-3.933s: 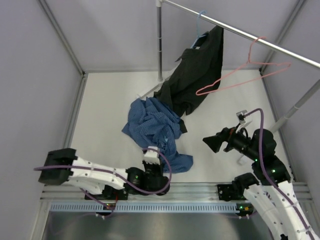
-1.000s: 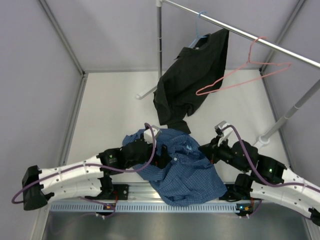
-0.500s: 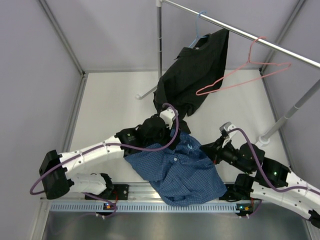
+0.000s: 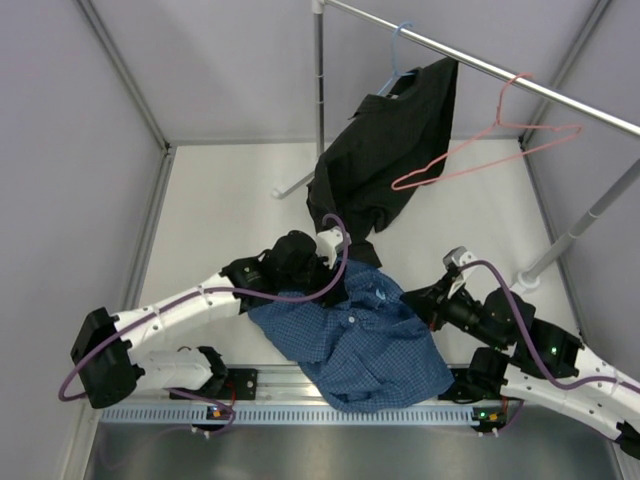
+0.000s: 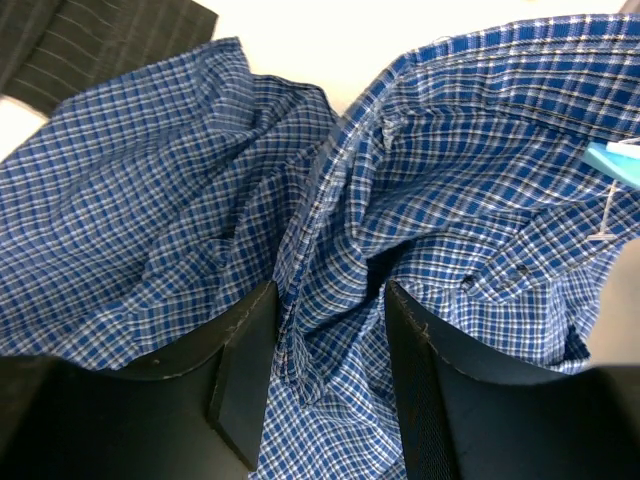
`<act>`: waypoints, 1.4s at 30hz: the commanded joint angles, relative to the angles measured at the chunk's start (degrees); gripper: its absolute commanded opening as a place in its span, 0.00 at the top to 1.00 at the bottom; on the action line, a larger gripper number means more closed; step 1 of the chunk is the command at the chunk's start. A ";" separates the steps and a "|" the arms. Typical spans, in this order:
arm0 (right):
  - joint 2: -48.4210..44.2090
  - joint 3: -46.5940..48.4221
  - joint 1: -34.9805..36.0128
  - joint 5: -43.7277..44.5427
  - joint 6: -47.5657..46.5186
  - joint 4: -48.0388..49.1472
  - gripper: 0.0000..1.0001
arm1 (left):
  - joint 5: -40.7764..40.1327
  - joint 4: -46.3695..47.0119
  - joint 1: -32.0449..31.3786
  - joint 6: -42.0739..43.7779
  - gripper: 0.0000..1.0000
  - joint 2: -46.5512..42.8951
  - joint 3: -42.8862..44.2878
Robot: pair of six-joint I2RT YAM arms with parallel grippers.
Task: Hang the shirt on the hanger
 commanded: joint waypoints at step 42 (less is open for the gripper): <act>-4.53 -0.17 0.62 -6.19 -1.67 7.06 1.00 | 8.38 8.46 5.29 -1.06 0.86 1.23 -3.02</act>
